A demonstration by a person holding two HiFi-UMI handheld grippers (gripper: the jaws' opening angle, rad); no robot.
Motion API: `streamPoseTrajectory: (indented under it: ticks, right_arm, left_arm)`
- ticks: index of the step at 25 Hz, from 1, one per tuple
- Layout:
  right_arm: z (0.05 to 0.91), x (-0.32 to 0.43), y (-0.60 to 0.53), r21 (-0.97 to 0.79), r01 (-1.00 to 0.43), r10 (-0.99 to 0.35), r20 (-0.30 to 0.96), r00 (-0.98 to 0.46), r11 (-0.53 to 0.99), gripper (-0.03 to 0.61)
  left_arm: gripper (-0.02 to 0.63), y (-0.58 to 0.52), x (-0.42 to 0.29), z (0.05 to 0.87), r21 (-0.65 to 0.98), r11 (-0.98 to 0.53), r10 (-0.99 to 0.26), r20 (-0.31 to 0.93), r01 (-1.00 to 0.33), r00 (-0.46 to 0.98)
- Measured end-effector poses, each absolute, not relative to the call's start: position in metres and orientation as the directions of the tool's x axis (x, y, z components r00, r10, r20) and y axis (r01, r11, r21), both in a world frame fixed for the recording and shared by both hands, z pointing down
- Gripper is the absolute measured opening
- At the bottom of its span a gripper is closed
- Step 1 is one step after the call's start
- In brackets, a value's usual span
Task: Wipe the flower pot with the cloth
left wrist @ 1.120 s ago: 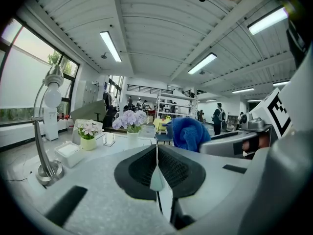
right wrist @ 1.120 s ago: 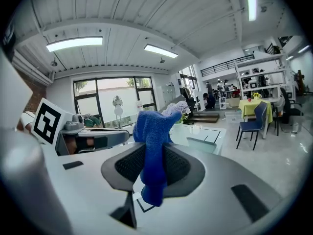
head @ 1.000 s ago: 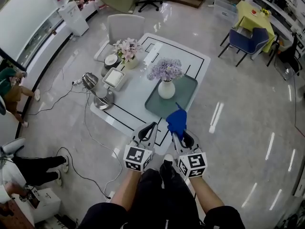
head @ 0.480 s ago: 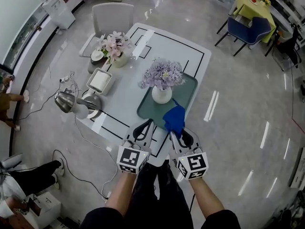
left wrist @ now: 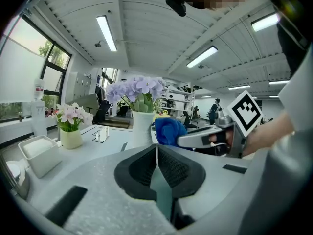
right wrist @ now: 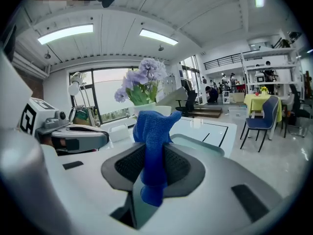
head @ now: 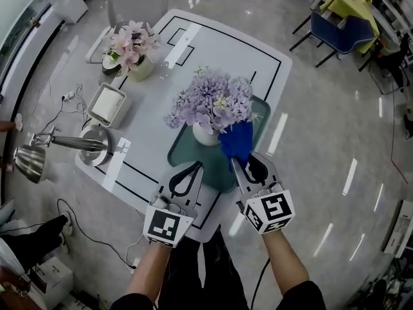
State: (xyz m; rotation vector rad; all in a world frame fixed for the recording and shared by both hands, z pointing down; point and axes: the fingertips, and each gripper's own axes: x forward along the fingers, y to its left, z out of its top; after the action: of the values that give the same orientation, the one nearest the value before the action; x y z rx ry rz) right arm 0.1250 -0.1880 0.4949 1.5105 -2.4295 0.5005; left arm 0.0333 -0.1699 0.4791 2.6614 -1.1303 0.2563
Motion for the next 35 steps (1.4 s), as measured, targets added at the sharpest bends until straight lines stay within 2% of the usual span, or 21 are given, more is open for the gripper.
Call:
streamPoseTrajectory:
  ticks: [6,20,22,28,35]
  right_arm:
    - [0.502,0.131,-0.235,-0.147,-0.887,-0.803,0.382,-0.458,0.437,0.098]
    - [0.563,0.147,-0.258,-0.152,-0.893,-0.728,0.530,-0.435,0.424,0.098]
    - [0.559,0.151,-0.258,-0.137,-0.900,-0.742,0.522,-0.421,0.414,0.098]
    - [0.500,0.143,-0.268,-0.146,-0.881,-0.800,0.372,-0.470,0.450,0.098]
    - [0.520,0.132,-0.280,-0.124,-0.876,-0.768,0.435,-0.470,0.466,0.098]
  left_arm:
    - [0.015,-0.176,0.029,0.495,0.151,-0.667,-0.677,0.284,-0.729,0.679]
    - [0.015,-0.185,0.024,0.508,0.162,-0.642,-0.682,0.325,-0.749,0.655]
    - [0.015,-0.184,0.022,0.509,0.164,-0.639,-0.683,0.327,-0.752,0.652]
    - [0.015,-0.181,0.016,0.508,0.168,-0.630,-0.690,0.328,-0.758,0.646]
    - [0.015,-0.175,0.007,0.510,0.165,-0.623,-0.694,0.334,-0.765,0.638]
